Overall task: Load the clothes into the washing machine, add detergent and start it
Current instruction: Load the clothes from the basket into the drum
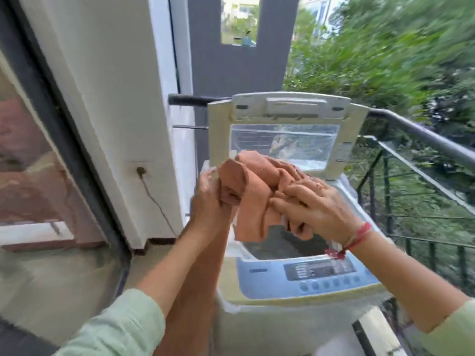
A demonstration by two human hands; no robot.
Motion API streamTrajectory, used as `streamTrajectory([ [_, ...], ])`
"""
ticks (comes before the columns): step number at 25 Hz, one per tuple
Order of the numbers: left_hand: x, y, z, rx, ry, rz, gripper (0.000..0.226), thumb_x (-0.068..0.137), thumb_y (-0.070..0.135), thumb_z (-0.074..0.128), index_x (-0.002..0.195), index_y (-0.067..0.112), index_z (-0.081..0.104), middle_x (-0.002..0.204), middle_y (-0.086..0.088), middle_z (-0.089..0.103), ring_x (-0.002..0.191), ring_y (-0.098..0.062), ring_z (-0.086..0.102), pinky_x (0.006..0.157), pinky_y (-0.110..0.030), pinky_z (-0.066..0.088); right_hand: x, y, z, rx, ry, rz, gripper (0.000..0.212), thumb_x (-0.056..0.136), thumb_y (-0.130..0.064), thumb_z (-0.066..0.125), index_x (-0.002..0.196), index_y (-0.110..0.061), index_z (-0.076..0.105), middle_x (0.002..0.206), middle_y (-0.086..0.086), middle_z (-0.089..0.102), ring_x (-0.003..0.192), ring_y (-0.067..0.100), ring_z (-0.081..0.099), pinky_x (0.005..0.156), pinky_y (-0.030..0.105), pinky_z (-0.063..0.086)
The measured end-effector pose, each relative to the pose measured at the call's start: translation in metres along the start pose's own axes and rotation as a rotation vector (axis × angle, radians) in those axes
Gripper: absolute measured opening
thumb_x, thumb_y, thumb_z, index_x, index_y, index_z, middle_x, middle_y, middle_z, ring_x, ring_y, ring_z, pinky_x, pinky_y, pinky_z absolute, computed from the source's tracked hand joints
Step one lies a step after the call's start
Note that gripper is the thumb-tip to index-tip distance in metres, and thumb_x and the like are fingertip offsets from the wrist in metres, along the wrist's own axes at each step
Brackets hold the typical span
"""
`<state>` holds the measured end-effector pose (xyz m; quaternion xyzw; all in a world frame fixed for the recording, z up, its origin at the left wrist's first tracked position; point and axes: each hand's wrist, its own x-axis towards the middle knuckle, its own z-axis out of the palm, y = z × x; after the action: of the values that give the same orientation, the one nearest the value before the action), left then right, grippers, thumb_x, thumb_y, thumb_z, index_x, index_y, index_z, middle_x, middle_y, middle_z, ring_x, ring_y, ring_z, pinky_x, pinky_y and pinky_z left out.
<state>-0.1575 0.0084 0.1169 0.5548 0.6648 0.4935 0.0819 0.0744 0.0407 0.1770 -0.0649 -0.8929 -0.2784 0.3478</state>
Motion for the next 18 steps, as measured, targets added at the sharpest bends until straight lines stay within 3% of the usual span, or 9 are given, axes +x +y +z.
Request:
streamTrajectory([
  [4,0.002,0.030,0.098,0.369,-0.201,0.113,0.027,0.086,0.018,0.053,0.113,0.013,0.051,0.101,-0.013,0.065,0.092,-0.037,0.061,0.069,-0.038,0.045,-0.093,0.084,0.000,-0.057,-0.170,0.509,0.035,0.076,-0.027,0.057,0.109,-0.019,0.066,0.106,0.006,0.059,0.088,0.031,0.061,0.074,0.041,0.052],
  [6,0.000,0.021,0.140,0.585,-0.341,0.117,0.034,0.082,0.011,0.052,0.116,0.013,0.050,0.105,-0.013,0.064,0.096,-0.036,0.062,0.072,-0.040,0.047,-0.131,0.109,0.010,-0.124,-0.325,0.704,0.043,0.078,-0.036,0.048,0.117,-0.020,0.058,0.108,0.011,0.061,0.090,0.035,0.062,0.078,0.045,0.052],
  [8,-0.010,0.010,0.163,0.670,-0.394,0.133,0.037,0.074,0.004,0.059,0.109,0.014,0.053,0.095,-0.009,0.066,0.084,-0.034,0.066,0.063,-0.038,0.050,-0.161,0.119,0.029,-0.179,-0.450,0.742,0.048,0.083,-0.028,0.039,0.129,-0.020,0.050,0.121,0.016,0.057,0.099,0.038,0.060,0.088,0.049,0.049],
  [10,-0.023,-0.002,0.179,0.672,-0.389,0.195,0.046,0.061,0.001,0.067,0.104,0.015,0.062,0.082,-0.004,0.069,0.068,-0.028,0.068,0.054,-0.033,0.051,-0.170,0.122,0.051,-0.106,-0.554,0.655,0.056,0.082,-0.025,0.052,0.137,-0.023,0.044,0.138,0.015,0.045,0.118,0.036,0.050,0.099,0.051,0.043],
  [12,-0.033,-0.010,0.186,0.673,-0.390,0.189,0.046,0.063,0.007,0.058,0.107,0.018,0.065,0.088,0.001,0.070,0.079,-0.023,0.069,0.070,-0.034,0.052,-0.157,0.112,0.078,0.164,-0.728,0.568,0.076,0.076,-0.017,0.062,0.145,-0.026,0.032,0.150,0.009,0.030,0.135,0.031,0.034,0.109,0.046,0.033],
  [13,-0.038,-0.009,0.182,0.689,-0.424,0.140,0.044,0.067,0.010,0.051,0.109,0.020,0.062,0.096,0.003,0.069,0.092,-0.021,0.067,0.086,-0.039,0.047,-0.146,0.102,0.091,0.375,-0.854,0.576,0.082,0.077,-0.018,0.062,0.148,-0.025,0.022,0.155,0.007,0.021,0.141,0.028,0.024,0.115,0.041,0.025],
  [15,-0.046,-0.006,0.167,0.764,-0.475,0.042,0.042,0.074,0.014,0.050,0.115,0.023,0.055,0.114,0.005,0.062,0.118,-0.018,0.053,0.110,-0.051,0.020,-0.124,0.080,0.119,0.776,-1.188,0.628,0.093,0.083,-0.032,0.065,0.152,-0.020,0.004,0.159,0.005,0.003,0.146,0.021,0.005,0.118,0.033,0.009],
  [16,-0.049,-0.005,0.154,0.795,-0.478,-0.001,0.044,0.078,0.022,0.055,0.122,0.023,0.051,0.126,0.004,0.056,0.128,-0.018,0.043,0.112,-0.056,0.006,-0.115,0.067,0.135,0.897,-1.303,0.628,0.100,0.082,-0.040,0.067,0.151,-0.018,-0.001,0.159,0.003,-0.002,0.147,0.018,0.000,0.118,0.033,0.005],
  [18,-0.054,-0.009,0.119,0.816,-0.486,-0.080,0.068,0.079,0.050,0.056,0.139,0.026,0.036,0.150,0.004,0.031,0.143,-0.018,0.016,0.108,-0.060,-0.012,-0.103,0.037,0.161,0.988,-1.362,0.589,0.109,0.075,-0.056,0.067,0.150,-0.023,-0.004,0.159,0.000,-0.007,0.146,0.016,-0.004,0.119,0.042,0.002],
])
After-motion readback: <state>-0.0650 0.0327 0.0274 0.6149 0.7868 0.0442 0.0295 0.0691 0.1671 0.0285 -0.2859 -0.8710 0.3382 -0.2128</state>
